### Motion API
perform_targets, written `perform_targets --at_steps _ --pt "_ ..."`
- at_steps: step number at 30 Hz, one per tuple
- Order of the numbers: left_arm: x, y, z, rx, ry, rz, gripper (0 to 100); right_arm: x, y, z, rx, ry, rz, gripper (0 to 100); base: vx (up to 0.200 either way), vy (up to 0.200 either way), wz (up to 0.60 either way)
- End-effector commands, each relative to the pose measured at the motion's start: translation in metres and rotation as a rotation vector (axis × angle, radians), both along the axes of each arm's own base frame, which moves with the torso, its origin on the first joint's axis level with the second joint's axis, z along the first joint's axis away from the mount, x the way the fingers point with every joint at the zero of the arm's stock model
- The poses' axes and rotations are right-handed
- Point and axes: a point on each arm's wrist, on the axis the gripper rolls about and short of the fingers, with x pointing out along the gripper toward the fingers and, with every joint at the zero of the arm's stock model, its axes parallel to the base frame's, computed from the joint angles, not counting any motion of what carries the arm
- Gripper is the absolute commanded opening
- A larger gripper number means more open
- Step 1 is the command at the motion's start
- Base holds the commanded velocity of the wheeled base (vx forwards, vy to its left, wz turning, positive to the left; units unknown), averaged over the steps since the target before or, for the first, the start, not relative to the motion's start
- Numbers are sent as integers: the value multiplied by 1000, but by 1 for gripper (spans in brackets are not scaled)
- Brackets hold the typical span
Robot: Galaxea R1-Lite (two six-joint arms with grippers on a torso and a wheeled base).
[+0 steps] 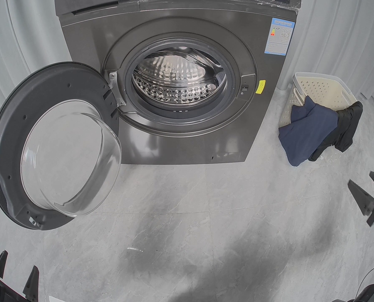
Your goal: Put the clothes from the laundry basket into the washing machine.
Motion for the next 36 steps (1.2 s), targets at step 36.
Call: perform_targets --at_steps 36 --pt "0 0 -4 -2 2 1 100 -112 -23 -107 -59 1 -166 100 0 -106 0"
